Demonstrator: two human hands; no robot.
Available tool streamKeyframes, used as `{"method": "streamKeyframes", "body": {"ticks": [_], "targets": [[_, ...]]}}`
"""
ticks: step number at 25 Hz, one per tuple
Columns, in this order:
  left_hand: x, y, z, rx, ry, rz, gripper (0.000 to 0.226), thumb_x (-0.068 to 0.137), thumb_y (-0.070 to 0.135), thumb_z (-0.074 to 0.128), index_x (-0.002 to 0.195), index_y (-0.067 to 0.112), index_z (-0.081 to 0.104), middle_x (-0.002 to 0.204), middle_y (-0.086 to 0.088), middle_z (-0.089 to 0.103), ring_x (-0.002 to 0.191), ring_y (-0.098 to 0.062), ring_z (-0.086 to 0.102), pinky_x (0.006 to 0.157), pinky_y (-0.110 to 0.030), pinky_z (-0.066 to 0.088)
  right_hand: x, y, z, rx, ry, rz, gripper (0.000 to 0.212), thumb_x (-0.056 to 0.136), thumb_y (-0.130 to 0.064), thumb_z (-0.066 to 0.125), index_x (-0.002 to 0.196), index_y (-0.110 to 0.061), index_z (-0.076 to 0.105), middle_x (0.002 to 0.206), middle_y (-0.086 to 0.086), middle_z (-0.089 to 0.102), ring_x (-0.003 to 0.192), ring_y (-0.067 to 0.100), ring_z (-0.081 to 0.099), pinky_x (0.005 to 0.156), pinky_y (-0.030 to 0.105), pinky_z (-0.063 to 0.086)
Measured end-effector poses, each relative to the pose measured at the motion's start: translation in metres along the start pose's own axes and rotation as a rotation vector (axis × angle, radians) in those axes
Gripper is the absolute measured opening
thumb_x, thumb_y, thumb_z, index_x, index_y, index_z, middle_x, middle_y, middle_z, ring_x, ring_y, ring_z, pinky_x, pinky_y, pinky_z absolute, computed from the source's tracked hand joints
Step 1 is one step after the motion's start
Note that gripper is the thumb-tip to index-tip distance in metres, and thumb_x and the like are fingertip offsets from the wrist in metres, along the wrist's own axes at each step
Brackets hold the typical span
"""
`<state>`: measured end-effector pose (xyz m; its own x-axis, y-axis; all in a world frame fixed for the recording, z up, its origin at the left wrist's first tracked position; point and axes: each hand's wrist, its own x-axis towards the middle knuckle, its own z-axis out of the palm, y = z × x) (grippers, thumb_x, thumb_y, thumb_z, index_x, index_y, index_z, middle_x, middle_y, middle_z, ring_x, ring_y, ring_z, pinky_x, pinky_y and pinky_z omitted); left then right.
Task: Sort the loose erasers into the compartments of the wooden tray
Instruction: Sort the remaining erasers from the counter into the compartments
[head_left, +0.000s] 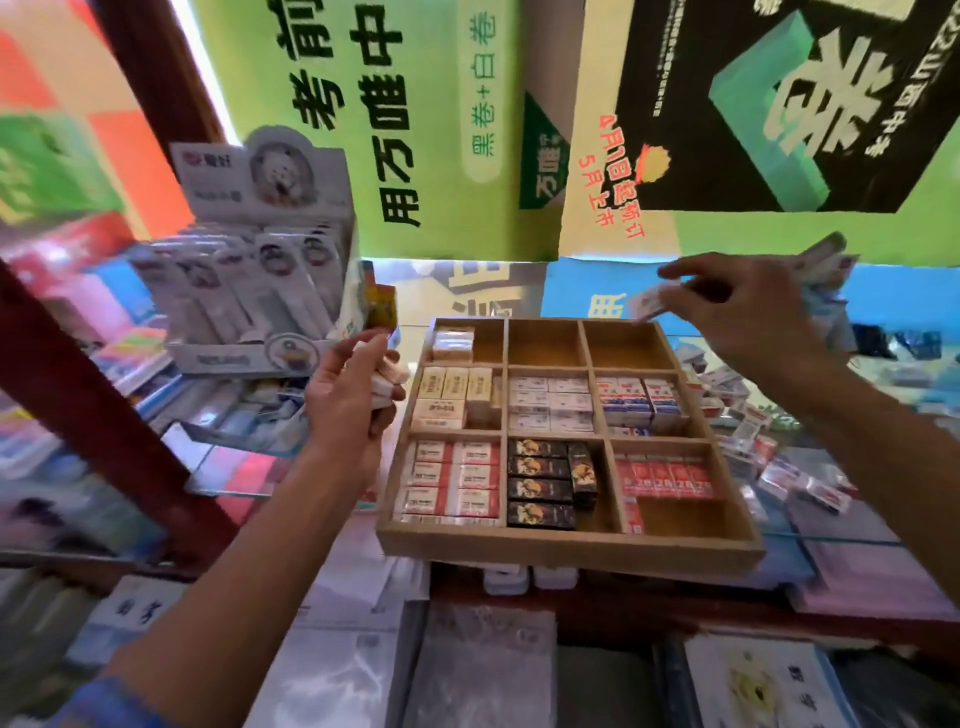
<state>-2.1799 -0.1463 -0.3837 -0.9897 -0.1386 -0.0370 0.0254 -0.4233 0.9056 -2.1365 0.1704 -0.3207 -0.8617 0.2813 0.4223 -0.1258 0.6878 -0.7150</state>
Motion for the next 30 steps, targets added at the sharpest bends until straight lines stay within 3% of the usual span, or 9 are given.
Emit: {"method": "streamKeyframes", "body": {"ticks": [3, 8, 11, 16, 19, 21, 25, 27, 30], "targets": [[0.01, -0.002, -0.014, 0.071, 0.019, -0.022, 0.005, 0.094, 0.016, 0.064, 0.094, 0.02, 0.062, 0.072, -0.005, 0.062, 0.043, -0.009, 0.052, 0.033, -0.015, 0.03, 0.006, -0.045, 0.072, 0.165, -0.168, 0.14, 0.015, 0.083, -0.025, 0.078, 0.096, -0.022, 0.073, 0.08, -0.001, 0.07, 0.068, 0.009, 0.06, 0.06, 0.024, 0.045], [0.026, -0.016, -0.037, 0.14, -0.004, -0.085, 0.017, 0.09, 0.021, 0.069, 0.106, 0.017, 0.066, 0.077, -0.004, 0.068, 0.053, -0.013, 0.059, 0.049, -0.025, 0.041, 0.021, -0.055, 0.164, -0.118, -0.224, 0.191, 0.012, 0.081, -0.029, 0.079, 0.087, -0.024, 0.07, 0.092, -0.003, 0.068, 0.087, 0.015, 0.063, 0.075, 0.027, 0.048], [0.03, -0.024, -0.044, 0.143, -0.015, -0.088, 0.013, 0.09, 0.019, 0.069, 0.103, 0.018, 0.067, 0.079, -0.005, 0.068, 0.055, -0.014, 0.059, 0.048, -0.023, 0.04, 0.028, -0.046, 0.19, -0.229, -0.309, 0.179, 0.01, 0.083, -0.035, 0.076, 0.086, -0.029, 0.07, 0.102, -0.006, 0.071, 0.092, 0.012, 0.062, 0.087, 0.032, 0.048], [0.035, -0.031, -0.051, 0.133, -0.037, -0.081, 0.013, 0.09, 0.021, 0.069, 0.102, 0.023, 0.068, 0.091, -0.008, 0.07, 0.069, -0.017, 0.06, 0.046, -0.024, 0.046, 0.03, -0.044, 0.2, -0.41, -0.344, 0.021, 0.018, 0.085, -0.043, 0.071, 0.093, -0.027, 0.075, 0.1, -0.009, 0.071, 0.09, 0.011, 0.058, 0.067, 0.026, 0.03], [0.034, -0.031, -0.051, 0.115, -0.034, -0.088, 0.02, 0.087, 0.022, 0.071, 0.106, 0.023, 0.066, 0.1, -0.013, 0.069, 0.07, -0.018, 0.061, 0.043, -0.021, 0.046, 0.035, -0.046, 0.198, -0.491, -0.392, 0.001, 0.02, 0.086, -0.047, 0.069, 0.088, -0.029, 0.075, 0.096, -0.008, 0.068, 0.093, 0.014, 0.057, 0.084, 0.034, 0.038], [0.034, -0.03, -0.051, 0.145, -0.029, -0.09, 0.023, 0.086, 0.024, 0.072, 0.108, 0.027, 0.067, 0.107, -0.016, 0.069, 0.074, -0.021, 0.062, 0.045, -0.023, 0.047, 0.036, -0.048, 0.197, -0.552, -0.414, -0.013, 0.017, 0.087, -0.047, 0.067, 0.087, -0.031, 0.073, 0.095, -0.008, 0.067, 0.095, 0.016, 0.055, 0.097, 0.045, 0.033], [0.031, -0.03, -0.05, 0.181, -0.026, -0.077, 0.02, 0.087, 0.025, 0.071, 0.106, 0.03, 0.068, 0.108, -0.017, 0.068, 0.066, -0.018, 0.063, 0.047, -0.025, 0.047, 0.025, -0.048, 0.204, -0.616, -0.282, -0.071, 0.016, 0.094, -0.041, 0.059, 0.093, -0.027, 0.067, 0.096, -0.006, 0.066, 0.1, 0.02, 0.058, 0.098, 0.044, 0.03], [0.03, -0.03, -0.05, 0.184, -0.026, -0.068, 0.017, 0.088, 0.024, 0.071, 0.103, 0.03, 0.068, 0.107, -0.016, 0.069, 0.064, -0.015, 0.064, 0.052, -0.028, 0.05, 0.022, -0.048, 0.206, -0.555, -0.239, -0.012, 0.021, 0.098, -0.039, 0.05, 0.093, -0.023, 0.064, 0.097, -0.001, 0.068, 0.099, 0.022, 0.059, 0.099, 0.044, 0.032], [0.03, -0.028, -0.049, 0.182, -0.026, -0.073, 0.017, 0.087, 0.024, 0.071, 0.104, 0.03, 0.068, 0.11, -0.016, 0.068, 0.07, -0.018, 0.063, 0.049, -0.025, 0.05, 0.021, -0.049, 0.204, -0.329, -0.345, 0.094, 0.031, 0.1, -0.038, 0.041, 0.091, -0.02, 0.066, 0.097, 0.0, 0.071, 0.097, 0.023, 0.063, 0.098, 0.045, 0.04]]}}
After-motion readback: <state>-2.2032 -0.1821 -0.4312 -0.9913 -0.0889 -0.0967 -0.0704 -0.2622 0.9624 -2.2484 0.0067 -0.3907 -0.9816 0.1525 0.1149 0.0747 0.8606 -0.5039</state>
